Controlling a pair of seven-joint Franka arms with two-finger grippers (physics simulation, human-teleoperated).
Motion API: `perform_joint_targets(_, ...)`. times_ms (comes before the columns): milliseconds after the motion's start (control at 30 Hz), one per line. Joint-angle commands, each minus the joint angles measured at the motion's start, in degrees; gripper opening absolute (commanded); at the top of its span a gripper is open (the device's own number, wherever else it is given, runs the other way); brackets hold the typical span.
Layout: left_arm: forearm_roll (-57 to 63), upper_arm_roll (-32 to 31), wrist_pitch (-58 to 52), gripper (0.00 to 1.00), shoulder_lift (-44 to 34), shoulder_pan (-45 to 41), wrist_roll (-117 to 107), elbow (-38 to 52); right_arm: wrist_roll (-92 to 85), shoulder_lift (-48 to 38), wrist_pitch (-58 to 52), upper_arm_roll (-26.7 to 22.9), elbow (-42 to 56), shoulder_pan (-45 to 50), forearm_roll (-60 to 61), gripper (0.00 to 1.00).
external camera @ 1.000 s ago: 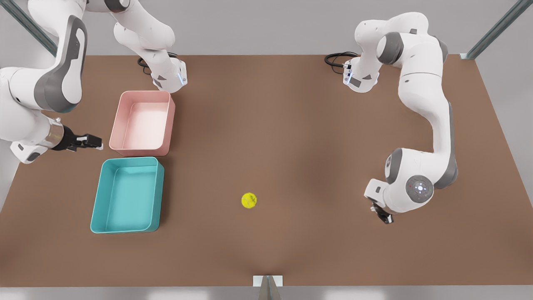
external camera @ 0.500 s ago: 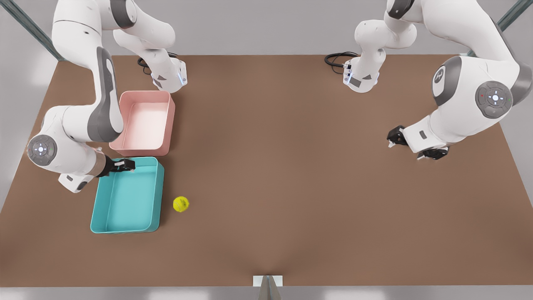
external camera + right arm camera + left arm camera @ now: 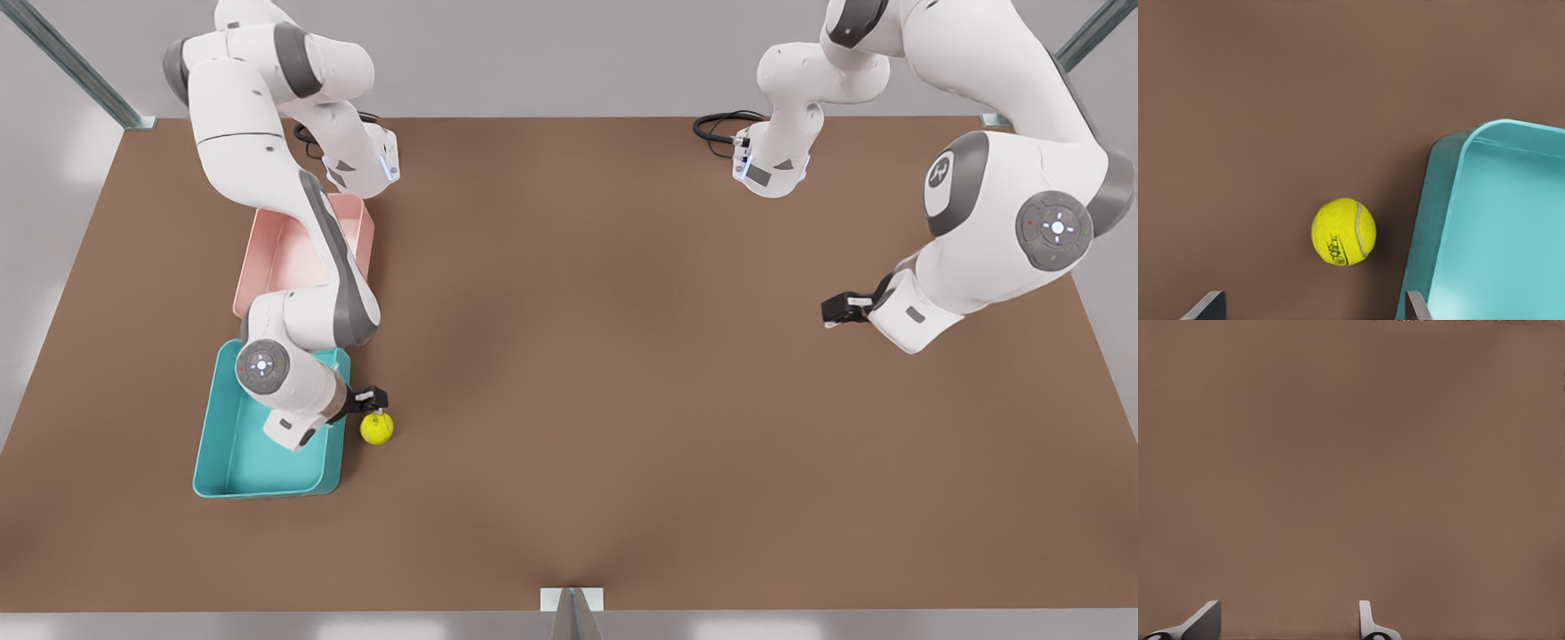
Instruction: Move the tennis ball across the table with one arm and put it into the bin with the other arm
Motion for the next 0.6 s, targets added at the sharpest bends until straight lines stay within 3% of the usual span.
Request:
perform_joint_targets(0,-2.0,-0.2,-0.2,1.0,-0.1,0.0,-18.2,0.1,9.8,0.6,6.4,0.0,0.0,0.3,0.0,1.0)
perform_joint_targets(567,-1.8,-0.3,-1.1,1.0,0.0,-0.3,-18.1,1.0,11.1,5.0,10.8,-0.1,-3.5,1.9,-1.2,1.0)
